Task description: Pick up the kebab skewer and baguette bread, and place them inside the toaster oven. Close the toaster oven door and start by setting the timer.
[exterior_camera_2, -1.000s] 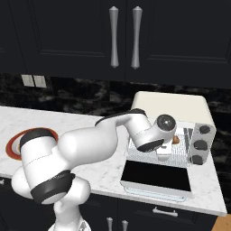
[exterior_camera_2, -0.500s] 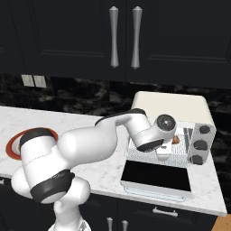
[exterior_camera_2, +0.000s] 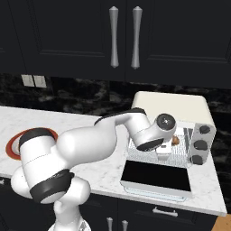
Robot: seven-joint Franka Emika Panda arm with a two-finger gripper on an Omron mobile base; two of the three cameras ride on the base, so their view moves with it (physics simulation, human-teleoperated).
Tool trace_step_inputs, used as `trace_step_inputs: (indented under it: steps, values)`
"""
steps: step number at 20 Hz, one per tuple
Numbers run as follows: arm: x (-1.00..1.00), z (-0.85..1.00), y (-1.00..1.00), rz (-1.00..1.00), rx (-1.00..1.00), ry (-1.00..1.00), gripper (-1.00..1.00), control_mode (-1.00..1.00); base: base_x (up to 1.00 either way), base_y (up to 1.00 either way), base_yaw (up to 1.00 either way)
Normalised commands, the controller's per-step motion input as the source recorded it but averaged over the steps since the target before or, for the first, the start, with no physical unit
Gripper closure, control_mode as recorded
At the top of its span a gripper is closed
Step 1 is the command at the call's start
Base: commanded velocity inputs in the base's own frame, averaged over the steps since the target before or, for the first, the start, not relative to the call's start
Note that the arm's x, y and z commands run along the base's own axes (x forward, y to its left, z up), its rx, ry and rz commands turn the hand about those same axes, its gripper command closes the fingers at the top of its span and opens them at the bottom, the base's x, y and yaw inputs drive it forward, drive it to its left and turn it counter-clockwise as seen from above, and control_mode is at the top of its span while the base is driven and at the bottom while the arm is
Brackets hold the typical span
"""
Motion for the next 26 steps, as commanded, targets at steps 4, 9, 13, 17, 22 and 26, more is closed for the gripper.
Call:
trace_step_inputs:
  steps: [4,9,13,17,22,26]
  values:
    - [-0.07,0.06,-0.14,0.05,0.01,-0.06,-1.0,-1.0,0.0,0.0,0.0]
    - [-0.84,0.17,-0.16,0.15,-0.03,-0.17,-1.0,-1.0,0.0,0.0,0.0]
    - [-0.84,0.32,-0.08,0.23,-0.11,-0.12,-1.0,-1.0,0.0,0.0,0.0]
    - [-0.28,0.47,0.01,0.23,-0.18,-0.04,-1.0,-1.0,0.0,0.0,0.0]
    - [-0.22,0.09,0.04,0.35,-0.24,0.01,-1.0,-1.0,0.0,0.0,0.0]
    - [-0.43,-0.02,0.14,0.5,-0.28,-0.04,-1.0,-1.0,0.0,0.0,0.0]
